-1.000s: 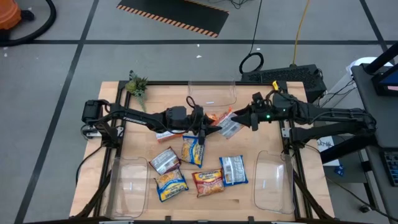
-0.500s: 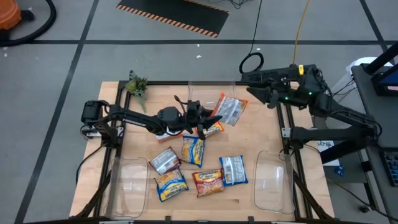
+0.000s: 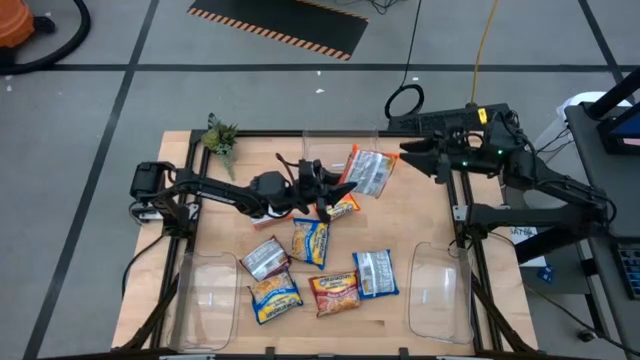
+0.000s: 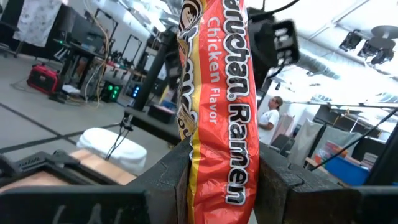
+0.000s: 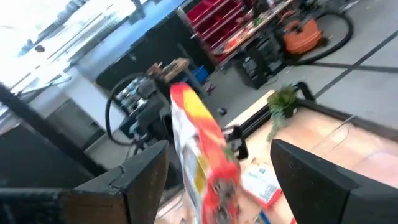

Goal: Sort Maruchan noodles
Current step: Put the bottom orange noodle pack into the bottom right transparent bin

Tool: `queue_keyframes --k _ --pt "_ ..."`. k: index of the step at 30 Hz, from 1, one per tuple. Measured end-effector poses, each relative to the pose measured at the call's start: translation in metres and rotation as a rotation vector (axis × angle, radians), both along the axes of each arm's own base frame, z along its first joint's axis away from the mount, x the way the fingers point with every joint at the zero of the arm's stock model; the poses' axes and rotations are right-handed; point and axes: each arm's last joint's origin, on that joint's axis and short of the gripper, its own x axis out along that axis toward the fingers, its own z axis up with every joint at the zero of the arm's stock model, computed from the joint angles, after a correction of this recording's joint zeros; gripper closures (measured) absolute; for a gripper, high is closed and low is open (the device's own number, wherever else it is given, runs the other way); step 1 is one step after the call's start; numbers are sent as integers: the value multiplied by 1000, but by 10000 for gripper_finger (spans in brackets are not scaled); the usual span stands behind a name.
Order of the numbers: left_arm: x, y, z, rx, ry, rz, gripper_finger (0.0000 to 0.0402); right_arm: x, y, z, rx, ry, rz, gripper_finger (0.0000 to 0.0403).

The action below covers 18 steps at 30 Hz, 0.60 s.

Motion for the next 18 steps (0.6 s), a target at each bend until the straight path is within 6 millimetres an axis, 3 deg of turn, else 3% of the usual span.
queue_keyframes --k 10,18 --pt "3 -3 13 88 -23 21 279 1 1 -8 -15 79 64 126" --pt "3 -3 12 89 -21 17 279 17 -1 -10 -56 81 158 126"
